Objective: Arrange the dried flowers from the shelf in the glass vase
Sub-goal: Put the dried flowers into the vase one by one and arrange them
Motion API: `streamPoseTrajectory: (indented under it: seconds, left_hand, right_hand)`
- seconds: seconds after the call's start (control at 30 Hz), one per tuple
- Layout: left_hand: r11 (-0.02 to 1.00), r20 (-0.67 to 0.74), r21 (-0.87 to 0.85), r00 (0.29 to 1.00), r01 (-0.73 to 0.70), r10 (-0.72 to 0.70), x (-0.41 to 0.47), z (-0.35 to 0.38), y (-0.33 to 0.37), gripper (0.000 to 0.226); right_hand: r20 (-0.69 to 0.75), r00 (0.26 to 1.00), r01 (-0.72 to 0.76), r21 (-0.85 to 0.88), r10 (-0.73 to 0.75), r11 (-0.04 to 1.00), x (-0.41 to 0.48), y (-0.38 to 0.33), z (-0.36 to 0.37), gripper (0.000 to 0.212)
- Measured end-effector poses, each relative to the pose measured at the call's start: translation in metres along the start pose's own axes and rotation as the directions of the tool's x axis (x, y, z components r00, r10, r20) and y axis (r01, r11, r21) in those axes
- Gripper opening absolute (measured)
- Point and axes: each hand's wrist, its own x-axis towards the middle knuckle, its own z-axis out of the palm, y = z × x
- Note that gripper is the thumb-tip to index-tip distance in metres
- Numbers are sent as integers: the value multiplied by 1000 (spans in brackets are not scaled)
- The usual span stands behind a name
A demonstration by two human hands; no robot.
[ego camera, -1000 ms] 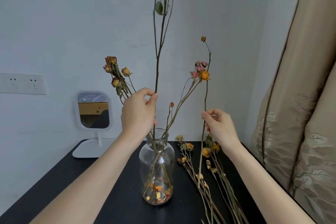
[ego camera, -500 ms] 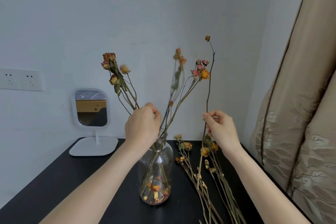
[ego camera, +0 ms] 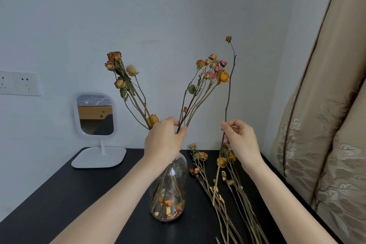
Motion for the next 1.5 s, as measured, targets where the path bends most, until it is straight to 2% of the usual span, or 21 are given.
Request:
streamPoseTrajectory:
  seconds: [0.2, 0.33, 0.5, 0.73, 0.8, 0.87, 0.93, 1.0, 1.07, 1.17, 1.27, 1.37, 1.5]
  left_hand:
    - [1000, -44, -20, 999, -12, 11, 1, 3, -3, 20]
    - [994, -162, -77, 985, -71, 58, -5, -1, -6, 21]
    - [996, -106, -81, 994, -46, 37, -11, 0, -14, 23]
    - [990, -100, -129, 994, -55, 43, -24, 1, -24, 24]
    - [982, -96, -171, 993, -86, 70, -34, -1, -32, 24]
    - [970, -91, -196, 988, -142, 126, -49, -4, -45, 12]
    - [977, -115, -150, 984, -150, 133, -62, -7, -62, 18]
    - [995, -132, -78, 990, -69, 58, -66, -8, -80, 28]
    - [988, -52, -146, 997, 42, -50, -60, -9, -90, 42]
    - [894, 264, -391, 957, 218, -117, -36, -8, -92, 65]
    - [789, 477, -510, 876, 342, -71, -15, -2, -88, 52]
    - [789, 511, -497, 857, 361, -70, -6, 4, -88, 47]
    - [809, 430, -482, 895, 337, -116, -8, 11, -87, 46]
  right_hand:
    - [-2, 1000, -3, 13, 3, 1000, 0, 1, -4, 19]
    - [-13, 1000, -2, 6, 2, 1000, 0, 2, -3, 18]
    - [-18, 1000, -6, -5, 6, 1000, -1, 3, 3, 17]
    - [-25, 1000, 12, -11, -12, 1000, -2, -1, 8, 19]
    - [-31, 999, 15, -10, -15, 1000, -2, -2, 8, 20]
    - [-40, 999, 14, -7, -14, 1000, -3, -3, 9, 20]
    - [-48, 999, 11, 6, -11, 1000, -4, -4, 8, 20]
    - [-61, 998, 13, 32, -11, 999, -6, -5, 7, 20]
    - [-93, 996, 24, 66, -17, 998, -7, -8, 5, 20]
    - [-143, 989, 45, 110, -28, 993, -7, -15, 4, 21]
    - [-165, 985, 71, 166, -43, 984, -5, -25, 5, 20]
    - [-171, 982, 112, 213, -76, 971, -4, -36, 7, 21]
    - [-189, 975, 170, 277, -120, 946, -4, -49, 11, 20]
